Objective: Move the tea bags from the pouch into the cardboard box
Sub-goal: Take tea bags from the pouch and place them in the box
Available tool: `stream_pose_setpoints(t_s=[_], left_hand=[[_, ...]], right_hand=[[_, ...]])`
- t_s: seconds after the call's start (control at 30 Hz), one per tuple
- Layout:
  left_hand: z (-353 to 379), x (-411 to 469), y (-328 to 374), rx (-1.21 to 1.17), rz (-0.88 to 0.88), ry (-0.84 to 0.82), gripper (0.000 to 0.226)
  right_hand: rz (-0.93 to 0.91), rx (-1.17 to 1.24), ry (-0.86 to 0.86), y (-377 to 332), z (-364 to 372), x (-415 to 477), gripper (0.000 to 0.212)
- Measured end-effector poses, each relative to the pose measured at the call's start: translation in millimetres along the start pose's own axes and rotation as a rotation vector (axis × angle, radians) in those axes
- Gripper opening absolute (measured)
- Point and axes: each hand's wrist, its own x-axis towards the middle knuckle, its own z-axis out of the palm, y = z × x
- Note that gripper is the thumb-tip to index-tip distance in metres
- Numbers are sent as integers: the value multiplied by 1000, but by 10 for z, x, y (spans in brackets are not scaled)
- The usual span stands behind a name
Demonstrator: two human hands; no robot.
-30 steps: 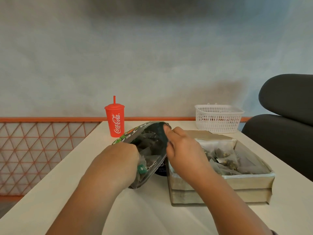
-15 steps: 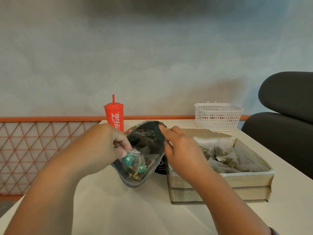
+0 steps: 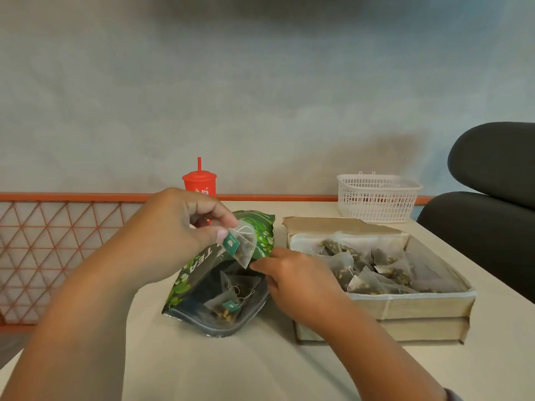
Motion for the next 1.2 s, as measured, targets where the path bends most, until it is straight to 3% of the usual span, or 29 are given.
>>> stream_pose_setpoints(t_s=[0.13, 0.27, 0.33, 0.67, 0.8, 1.0, 1.2], left_hand=[[36, 4, 5, 3, -16, -34, 31], [104, 12, 24, -41, -15, -60, 32], [142, 18, 35, -84, 9, -65, 33], [286, 31, 94, -116, 154, -25, 38], [314, 33, 84, -148, 148, -4, 35], [325, 46, 64, -137, 117, 25, 38], [363, 48, 61, -115, 79, 39, 35]], right_hand=[[59, 201, 20, 27, -93, 5, 30], [225, 847, 154, 49, -337, -8, 22], [255, 1044, 173, 50, -436, -21, 19], [222, 1115, 55, 125, -516, -55, 13], [212, 1105, 91, 144, -541, -55, 13], [188, 1012, 73, 142, -564, -77, 31], [196, 1063, 36, 116, -597, -87, 27]])
